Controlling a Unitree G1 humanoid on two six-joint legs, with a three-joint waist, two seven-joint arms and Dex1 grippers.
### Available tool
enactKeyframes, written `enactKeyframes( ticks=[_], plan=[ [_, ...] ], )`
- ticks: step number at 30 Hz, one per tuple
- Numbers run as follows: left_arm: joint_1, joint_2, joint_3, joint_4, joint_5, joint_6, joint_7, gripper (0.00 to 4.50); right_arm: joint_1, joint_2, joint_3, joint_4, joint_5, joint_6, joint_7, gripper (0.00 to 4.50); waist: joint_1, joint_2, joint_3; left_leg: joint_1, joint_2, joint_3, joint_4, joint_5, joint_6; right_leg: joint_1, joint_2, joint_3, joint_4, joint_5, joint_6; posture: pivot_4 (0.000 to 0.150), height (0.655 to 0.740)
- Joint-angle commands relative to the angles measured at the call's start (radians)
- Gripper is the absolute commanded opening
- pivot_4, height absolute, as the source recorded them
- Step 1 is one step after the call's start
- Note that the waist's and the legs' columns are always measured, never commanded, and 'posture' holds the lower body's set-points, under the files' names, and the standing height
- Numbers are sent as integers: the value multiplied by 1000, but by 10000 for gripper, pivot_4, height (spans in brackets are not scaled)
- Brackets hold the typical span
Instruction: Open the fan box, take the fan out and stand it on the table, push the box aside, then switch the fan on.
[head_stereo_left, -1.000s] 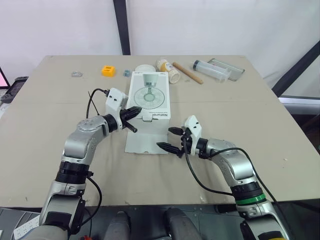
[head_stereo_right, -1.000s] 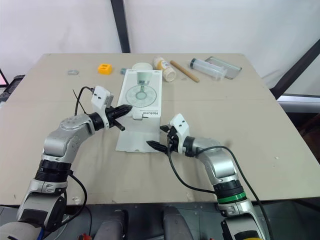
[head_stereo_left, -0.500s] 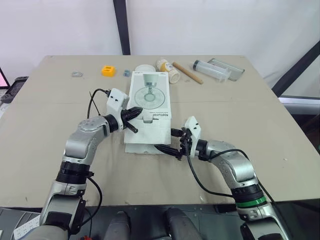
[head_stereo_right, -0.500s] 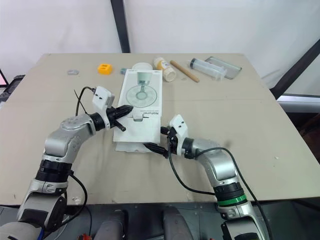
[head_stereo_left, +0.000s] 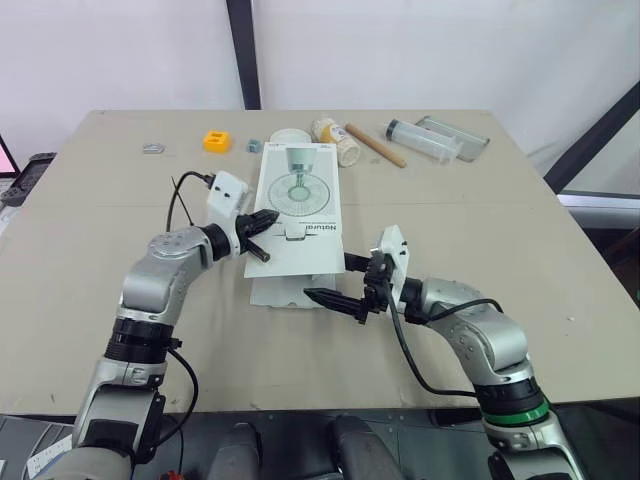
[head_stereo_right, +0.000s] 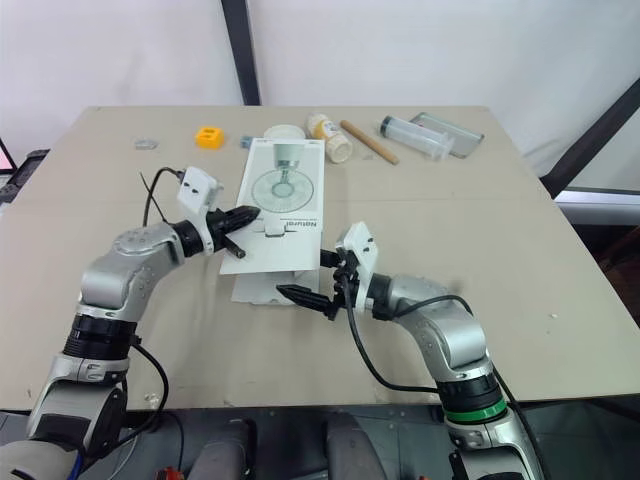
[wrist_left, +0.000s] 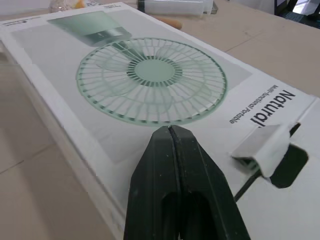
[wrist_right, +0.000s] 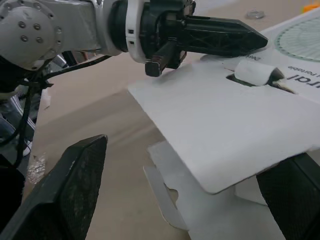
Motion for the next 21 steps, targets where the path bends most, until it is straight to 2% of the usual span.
enactKeyframes(
  ticks=[1, 8, 11, 12, 14, 17, 18, 19, 21],
  plan=[
    [-60, 73, 99, -34, -59, -7, -53, 59, -13, 1, -38, -77, 37, -15, -23, 45000, 0, 0, 0, 0, 0, 0, 0, 0, 0, 0, 0, 0, 0, 0, 0, 1500, 7400],
    [-63, 139, 165, -84, -140, -2, -123, 59, -51, -6, -32, -31, -32, -121, -55, 45000, 1, 0, 1, -3, 0, 0, -1, 0, 0, -3, 0, 0, 0, 0, 0, 1500, 7400],
    [-56, 141, 178, -107, -157, 1, -114, 0, -94, 3, -39, 33, -85, -206, -81, 38245, 1, 0, 1, -3, 0, 0, -1, 0, 0, -3, 0, 0, 0, 0, 0, 1500, 7400],
    [-55, 139, 180, -114, -160, 0, -108, 0, -110, 6, -40, 56, -100, -230, -90, 31898, 1, 0, 1, -3, 0, 0, -1, 0, 0, -3, 0, 0, 0, 0, 0, 1500, 7400],
    [-55, 137, 181, -121, -166, -2, -100, 0, -129, 8, -39, 85, -115, -258, -100, 23294, 1, 0, 1, -3, 0, 0, -1, 0, 0, -3, 0, 0, 0, 0, 0, 1500, 7400],
    [-62, 129, 183, -130, -180, -6, -89, 0, -165, 12, -34, 145, -151, -300, -121, 6204, 1, 0, 1, -3, 0, 0, -1, 0, 0, -3, 0, 0, 0, 1, -2, 1500, 7400],
    [-67, 125, 185, -131, -185, -9, -84, 0, -181, 15, -33, 170, -166, -314, -133, 2139, 1, 0, 1, -3, 0, 0, -1, 0, 0, -3, 0, 0, 0, 2, -3, 1500, 7400],
    [-74, 123, 187, -127, -186, -16, -79, 0, -199, 20, -32, 197, -181, -323, -146, 320, 1, 0, 1, -3, 0, 0, -1, 0, 0, -3, 0, 0, 0, 2, -3, 1500, 7400],
    [-86, 118, 189, -116, -184, -31, -71, 0, -226, 32, -31, 240, -201, -340, -166, 320, 1, 0, 1, -3, 0, 0, -1, 0, 0, -3, 0, 0, 0, 2, -3, 1500, 7400]
  ],
)
